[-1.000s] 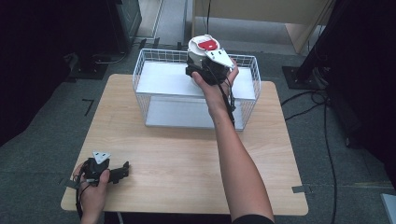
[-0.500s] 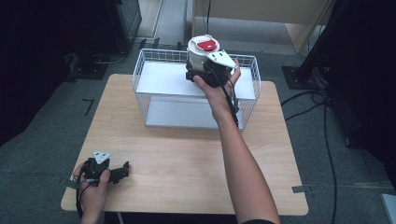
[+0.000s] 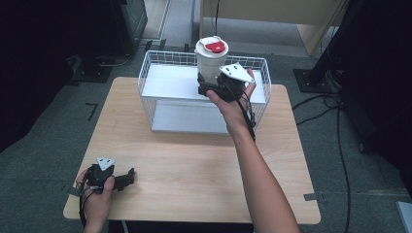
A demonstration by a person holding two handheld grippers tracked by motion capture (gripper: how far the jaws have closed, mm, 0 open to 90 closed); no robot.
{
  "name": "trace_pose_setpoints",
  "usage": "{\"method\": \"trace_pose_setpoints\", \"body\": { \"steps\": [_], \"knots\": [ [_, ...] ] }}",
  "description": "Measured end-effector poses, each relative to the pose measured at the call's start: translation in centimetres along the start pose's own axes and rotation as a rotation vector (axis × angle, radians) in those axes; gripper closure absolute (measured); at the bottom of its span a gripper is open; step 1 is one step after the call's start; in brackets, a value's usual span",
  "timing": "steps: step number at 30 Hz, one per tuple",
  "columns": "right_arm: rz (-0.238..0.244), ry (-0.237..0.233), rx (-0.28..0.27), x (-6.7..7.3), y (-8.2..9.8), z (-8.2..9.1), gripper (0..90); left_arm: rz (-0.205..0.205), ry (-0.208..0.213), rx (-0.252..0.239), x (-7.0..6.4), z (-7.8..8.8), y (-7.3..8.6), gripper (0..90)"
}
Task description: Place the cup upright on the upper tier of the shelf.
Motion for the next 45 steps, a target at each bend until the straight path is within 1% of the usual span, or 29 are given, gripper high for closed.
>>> {"method": "trace_pose_setpoints", "body": {
  "steps": [2,5,7,8,10,12,20,21,22,23,26,30,31,35,41,45],
  "knots": [
    [0.0,-0.001,0.001,0.0,0.0,0.2,1.8,0.001,0.0,-0.001,0.0,0.0,0.0,0.0],
    [0.006,-0.007,-0.005,-0.2,0.4,1.3,1.8,0.001,0.0,-0.001,0.0,0.0,0.0,0.0],
    [0.01,-0.01,-0.006,-0.2,0.5,1.6,1.8,0.001,0.0,-0.001,0.0,0.0,0.0,0.0],
    [0.014,-0.013,-0.006,-0.2,0.8,2.2,1.8,0.0,0.0,-0.001,0.0,0.0,0.0,0.0],
    [0.025,-0.012,-0.007,-0.4,1.1,2.7,1.8,0.001,-0.001,-0.001,0.0,0.0,0.0,0.0],
    [0.027,-0.013,-0.006,-0.4,1.2,2.9,1.8,-0.001,-0.001,0.0,0.0,0.0,0.0,0.0],
    [0.02,-0.001,-0.002,-1.6,2.9,5.0,1.8,-0.002,-0.003,0.001,0.0,0.0,0.0,0.0],
    [0.02,-0.001,-0.002,-1.6,2.9,5.0,1.8,-0.002,-0.003,0.001,0.0,0.0,0.0,0.0],
    [0.026,0.001,0.0,-1.8,3.2,5.5,1.8,-0.002,-0.003,0.001,0.0,0.0,0.0,0.0],
    [0.026,0.001,0.0,-1.8,3.2,5.5,1.8,-0.002,-0.003,0.001,0.0,0.0,0.0,0.0],
    [0.04,0.007,-0.001,-2.1,3.8,6.2,1.8,-0.003,-0.003,0.002,0.0,0.0,0.0,0.0],
    [0.048,0.009,0.007,-2.4,4.7,7.3,1.8,-0.005,-0.004,0.002,0.0,0.0,0.0,0.0],
    [0.048,0.009,0.007,-2.4,4.7,7.3,1.8,-0.005,-0.004,0.002,0.0,0.0,0.0,0.0],
    [0.064,0.013,0.006,-2.5,5.4,8.4,1.8,-0.006,-0.004,0.004,0.0,0.0,0.0,0.0],
    [0.066,-0.01,0.016,-2.8,6.7,9.8,1.8,-0.006,-0.005,0.005,0.0,0.0,0.0,0.0],
    [0.061,-0.005,0.032,-3.4,7.9,10.7,1.8,-0.009,-0.006,0.007,0.0,0.0,0.0,0.0]
  ]
}}
Point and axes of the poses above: each handheld gripper's, and its own axes: z roughly backward along the jaws, y roughly out of its underside, x roughly to its left, the point moved 9 cm from there along -z, roughly forward along the jaws, and after that the axes turned 5 degrees about z, right-handed, at the moved point
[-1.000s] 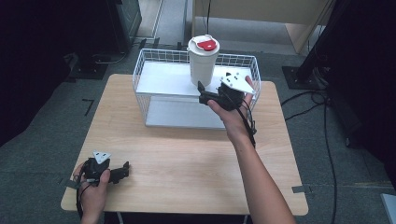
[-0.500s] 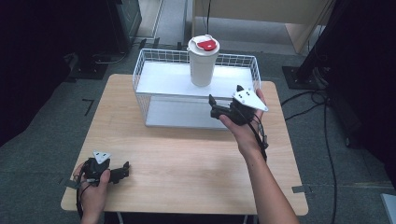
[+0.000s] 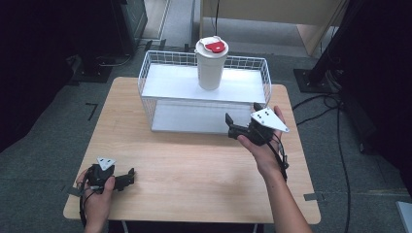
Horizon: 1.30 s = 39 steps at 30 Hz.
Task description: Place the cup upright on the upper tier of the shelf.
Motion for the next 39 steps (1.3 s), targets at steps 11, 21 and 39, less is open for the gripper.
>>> {"method": "trace_pose_setpoints", "body": {
  "steps": [11,21,39],
  "knots": [
    [-0.064,0.048,0.028,-2.7,3.1,2.4,1.8,0.001,0.0,-0.001,0.0,0.0,0.0,0.0],
    [-0.089,0.088,0.066,-5.2,6.3,5.3,1.9,-0.001,0.0,0.0,0.0,0.0,0.0,0.0],
    [-0.127,0.166,0.205,-8.3,14.4,10.3,2.0,0.003,0.0,-0.002,0.0,0.0,0.0,0.0]
  ]
}}
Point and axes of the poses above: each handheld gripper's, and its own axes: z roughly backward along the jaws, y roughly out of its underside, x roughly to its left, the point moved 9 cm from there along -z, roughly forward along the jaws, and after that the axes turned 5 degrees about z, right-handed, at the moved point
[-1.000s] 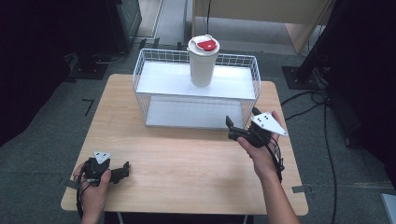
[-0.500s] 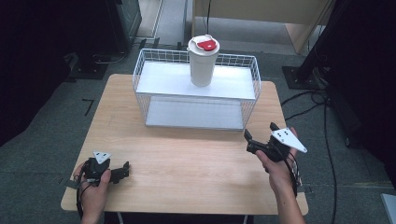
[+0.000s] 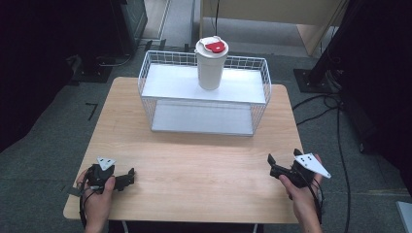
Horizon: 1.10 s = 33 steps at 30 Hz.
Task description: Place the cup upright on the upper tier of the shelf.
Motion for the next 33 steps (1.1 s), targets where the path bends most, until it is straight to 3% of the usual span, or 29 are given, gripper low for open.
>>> {"method": "trace_pose_setpoints", "body": {
  "steps": [16,18,20,23,24,28,33],
  "knots": [
    [-0.038,0.047,0.106,-2.3,5.2,1.2,2.0,0.0,0.0,0.0,0.0,0.0,0.0,0.0],
    [-0.034,0.058,0.13,-2.6,5.8,1.2,1.9,0.0,0.0,0.0,0.0,0.0,0.0,0.0],
    [-0.032,0.083,0.207,-3.1,7.2,1.2,1.9,0.0,0.0,0.0,0.0,0.0,0.0,0.0],
    [-0.033,0.093,0.238,-3.2,8.0,1.3,1.9,0.0,0.0,0.0,0.0,0.0,0.0,0.0],
    [-0.044,0.087,0.287,-3.2,8.8,1.3,2.0,0.0,0.0,0.0,0.0,0.0,0.0,0.0],
    [-0.052,0.082,0.297,-3.2,9.0,1.5,2.0,0.0,0.0,0.0,0.0,0.0,0.0,0.0],
    [-0.051,0.044,0.378,-2.5,9.9,1.5,1.7,-0.002,0.0,0.001,0.0,0.0,0.0,0.0]
  ]
}}
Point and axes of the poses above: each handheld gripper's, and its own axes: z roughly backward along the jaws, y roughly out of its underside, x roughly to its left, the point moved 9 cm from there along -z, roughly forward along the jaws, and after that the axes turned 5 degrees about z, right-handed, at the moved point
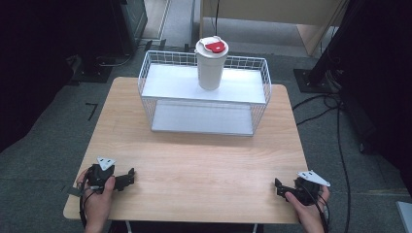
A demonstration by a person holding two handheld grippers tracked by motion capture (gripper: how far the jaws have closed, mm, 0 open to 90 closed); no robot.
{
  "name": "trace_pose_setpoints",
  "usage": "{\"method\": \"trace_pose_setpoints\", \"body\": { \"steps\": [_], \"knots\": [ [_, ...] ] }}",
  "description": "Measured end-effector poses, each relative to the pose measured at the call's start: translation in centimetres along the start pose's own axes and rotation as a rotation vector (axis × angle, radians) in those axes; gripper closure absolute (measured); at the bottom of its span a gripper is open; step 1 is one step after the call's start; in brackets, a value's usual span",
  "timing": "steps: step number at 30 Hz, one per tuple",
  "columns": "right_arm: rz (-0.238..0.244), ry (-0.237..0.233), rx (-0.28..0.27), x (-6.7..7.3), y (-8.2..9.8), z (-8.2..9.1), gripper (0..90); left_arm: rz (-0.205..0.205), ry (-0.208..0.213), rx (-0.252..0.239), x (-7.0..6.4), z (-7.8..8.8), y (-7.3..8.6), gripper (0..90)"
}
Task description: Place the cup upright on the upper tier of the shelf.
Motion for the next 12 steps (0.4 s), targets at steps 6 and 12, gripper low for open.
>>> {"method": "trace_pose_setpoints", "body": {
  "steps": [6,12],
  "knots": [
    [0.033,0.014,0.012,0.23,0.11,-0.1,1.3,0.0,0.0,0.0,0.0,0.0,0.0,0.0],
    [0.028,0.018,0.015,0.2,0.14,-0.09,1.3,0.002,0.0,-0.002,-0.02,-0.04,-0.04,0.0]
  ]
}}
Point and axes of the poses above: each handheld gripper's, and its own axes: z roughly backward along the jaws, y roughly out of its underside, x roughly to its left, the point moved 9 cm from there along -z, roughly forward along the jaws, and after that the axes turned 5 degrees about z, right-handed, at the moved point
